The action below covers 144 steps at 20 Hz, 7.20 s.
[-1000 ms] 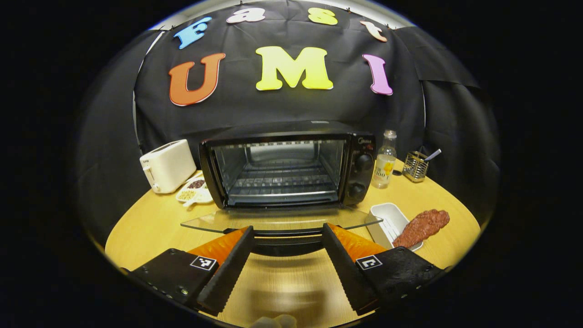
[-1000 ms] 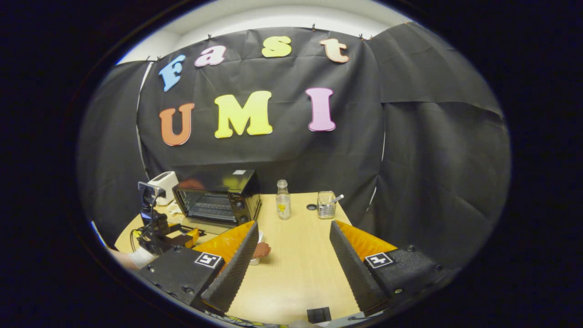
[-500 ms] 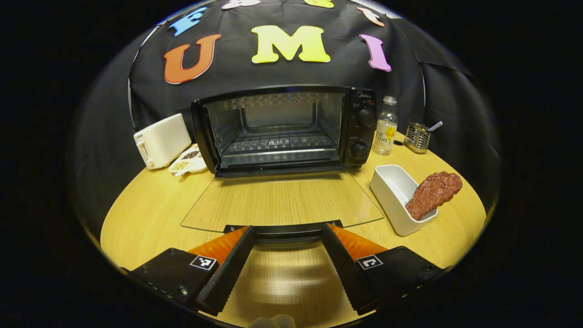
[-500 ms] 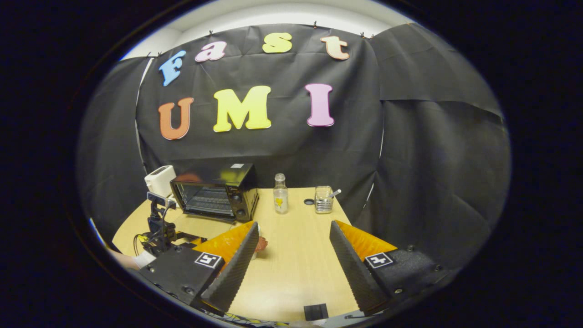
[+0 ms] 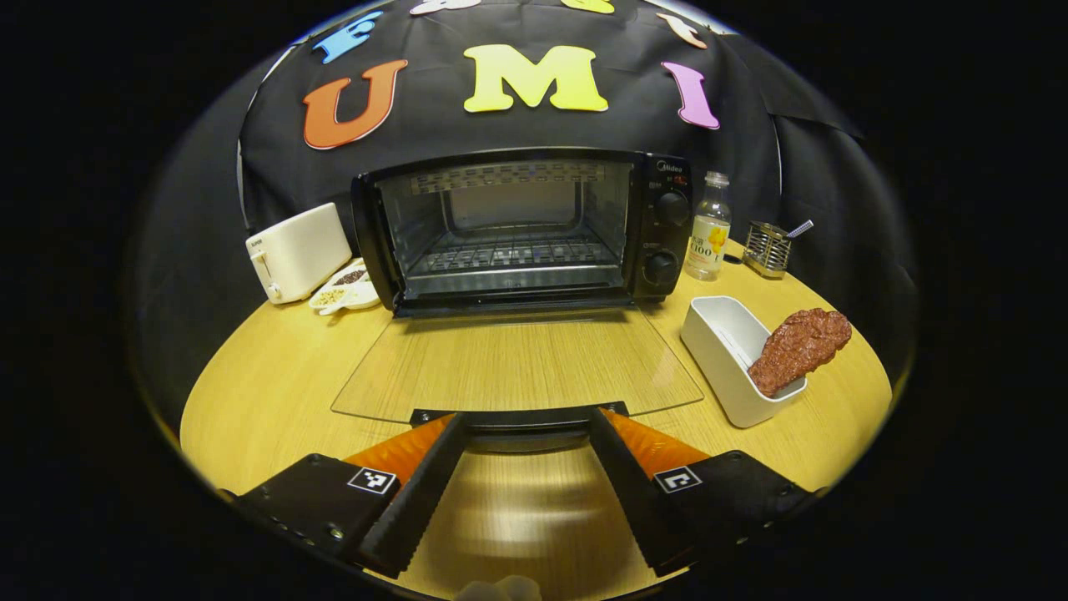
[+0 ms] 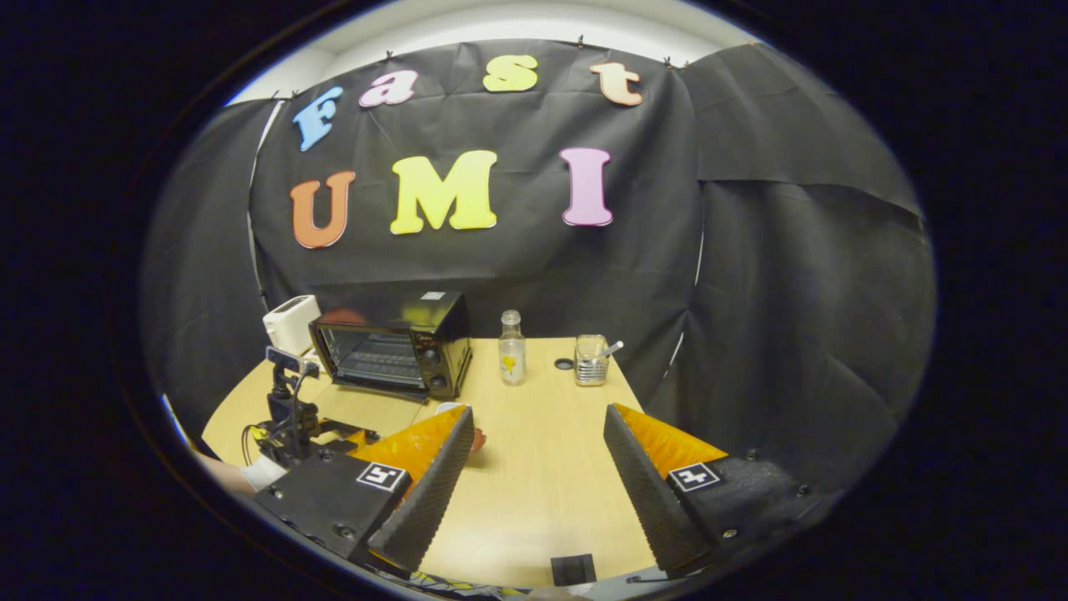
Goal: Open the electric oven with the left hand, put the food in, and close the electric oven.
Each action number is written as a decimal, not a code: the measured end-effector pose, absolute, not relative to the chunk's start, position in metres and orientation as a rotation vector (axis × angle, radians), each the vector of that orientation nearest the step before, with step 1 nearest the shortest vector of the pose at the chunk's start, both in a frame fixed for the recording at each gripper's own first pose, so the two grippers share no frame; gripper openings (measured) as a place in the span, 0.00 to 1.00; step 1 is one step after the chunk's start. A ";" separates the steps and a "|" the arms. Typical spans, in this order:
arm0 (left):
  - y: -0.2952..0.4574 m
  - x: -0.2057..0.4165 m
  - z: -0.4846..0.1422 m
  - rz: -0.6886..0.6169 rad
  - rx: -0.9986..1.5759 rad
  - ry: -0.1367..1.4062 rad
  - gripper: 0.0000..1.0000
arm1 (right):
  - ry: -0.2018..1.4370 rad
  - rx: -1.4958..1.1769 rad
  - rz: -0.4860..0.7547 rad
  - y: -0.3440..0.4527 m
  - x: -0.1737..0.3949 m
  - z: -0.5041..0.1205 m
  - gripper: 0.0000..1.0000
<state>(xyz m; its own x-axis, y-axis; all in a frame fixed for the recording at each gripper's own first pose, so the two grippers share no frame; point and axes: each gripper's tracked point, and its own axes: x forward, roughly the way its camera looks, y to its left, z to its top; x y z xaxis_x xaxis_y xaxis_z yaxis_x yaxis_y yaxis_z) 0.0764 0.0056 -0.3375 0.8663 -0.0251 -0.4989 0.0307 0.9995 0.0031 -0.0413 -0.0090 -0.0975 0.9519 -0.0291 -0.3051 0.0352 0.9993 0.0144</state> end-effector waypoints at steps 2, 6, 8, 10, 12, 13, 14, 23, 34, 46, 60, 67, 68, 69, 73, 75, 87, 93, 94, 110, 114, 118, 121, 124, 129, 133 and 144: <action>0.006 0.072 -0.327 -0.032 0.007 0.494 0.97 | 0.317 0.028 -0.026 -0.009 -0.036 -0.103 0.99; 0.017 0.038 -0.287 -0.023 0.013 0.426 0.97 | 0.366 0.042 0.016 -0.008 -0.016 -0.130 0.97; 0.021 0.020 -0.267 -0.020 0.016 0.402 0.96 | 0.408 0.050 0.052 -0.002 -0.002 -0.150 0.99; 0.026 0.002 -0.245 -0.008 0.004 0.386 0.97 | 0.459 0.061 0.100 0.006 0.014 -0.173 0.99; 0.032 -0.013 -0.219 0.012 -0.009 0.360 0.96 | 0.522 0.083 0.163 0.019 0.035 -0.196 0.99; 0.035 -0.017 -0.208 0.028 -0.014 0.349 0.97 | 0.552 0.099 0.197 0.026 0.046 -0.208 0.99; 0.038 -0.023 -0.196 0.043 -0.016 0.338 0.97 | 0.588 0.116 0.222 0.031 0.057 -0.220 0.98; 0.040 -0.066 -0.125 0.217 0.009 0.308 0.96 | 0.897 0.395 0.432 0.081 0.121 -0.296 0.62; 0.034 -0.093 -0.099 0.303 0.016 0.298 0.96 | 1.053 0.702 0.461 0.094 0.128 -0.296 0.15; 0.076 -0.175 -0.099 0.254 -0.005 0.257 0.97 | 0.711 0.825 0.422 0.154 0.061 -0.173 0.13; 0.150 -0.232 -0.089 0.187 0.024 0.255 0.97 | 0.475 1.102 0.150 0.278 0.092 -0.168 0.13; 0.203 -0.181 -0.079 0.230 0.015 0.270 0.97 | 0.432 1.120 0.050 0.312 0.196 -0.209 0.13; 0.209 -0.171 -0.075 0.234 0.013 0.266 0.97 | 0.424 1.107 0.038 0.314 0.209 -0.212 0.13; 0.214 -0.161 -0.072 0.239 0.016 0.258 0.97 | 0.414 1.097 0.027 0.316 0.221 -0.216 0.13; 0.231 -0.127 -0.070 0.245 0.038 0.270 0.97 | 0.400 1.065 0.008 0.325 0.272 -0.235 0.13; 0.238 -0.110 -0.075 0.252 0.026 0.284 0.97 | 0.403 1.048 0.009 0.334 0.292 -0.242 0.17; 0.243 -0.082 -0.082 0.285 0.023 0.331 0.97 | 0.421 0.698 -0.029 0.344 0.327 -0.271 0.31; 0.232 -0.084 -0.072 0.282 0.029 0.307 0.97 | 0.401 0.477 -0.019 0.327 0.314 -0.264 0.96; 0.229 -0.084 -0.072 0.281 0.029 0.303 0.97 | 0.398 0.456 -0.008 0.326 0.309 -0.260 0.95; 0.140 -0.207 -0.041 0.190 0.020 0.167 0.97 | 0.224 0.226 0.235 0.274 0.088 -0.141 0.96; 0.108 -0.245 -0.038 0.136 0.003 0.115 0.96 | 0.111 0.132 0.189 0.206 0.016 -0.081 0.98; 0.084 -0.245 -0.037 0.104 -0.019 0.094 0.96 | 0.037 0.047 0.140 0.142 -0.038 -0.037 0.96; 0.068 -0.221 -0.042 0.098 -0.013 0.095 0.97 | 0.016 0.030 0.119 0.098 -0.054 -0.025 0.99; 0.047 -0.185 -0.054 0.108 -0.008 0.114 0.96 | 0.047 0.033 0.138 0.060 -0.059 -0.034 0.99; 0.017 -0.129 -0.076 0.157 0.017 0.149 0.97 | 0.091 0.028 0.202 0.007 -0.051 -0.052 0.99; -0.006 -0.100 -0.102 0.137 0.052 0.210 0.97 | 0.130 0.058 0.193 -0.021 -0.049 -0.068 0.99; -0.005 -0.006 -0.249 -0.002 -0.013 0.391 0.97 | 0.148 -0.026 0.002 -0.014 -0.049 -0.044 0.99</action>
<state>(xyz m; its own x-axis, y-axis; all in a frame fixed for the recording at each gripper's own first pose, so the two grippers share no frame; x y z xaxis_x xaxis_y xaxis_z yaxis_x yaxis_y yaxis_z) -0.0056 -0.0047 -0.2487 0.9247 -0.0044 -0.3807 -0.0004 0.9999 -0.0127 -0.0486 -0.0137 -0.0436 0.9891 -0.0003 -0.1474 -0.0036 0.9997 -0.0258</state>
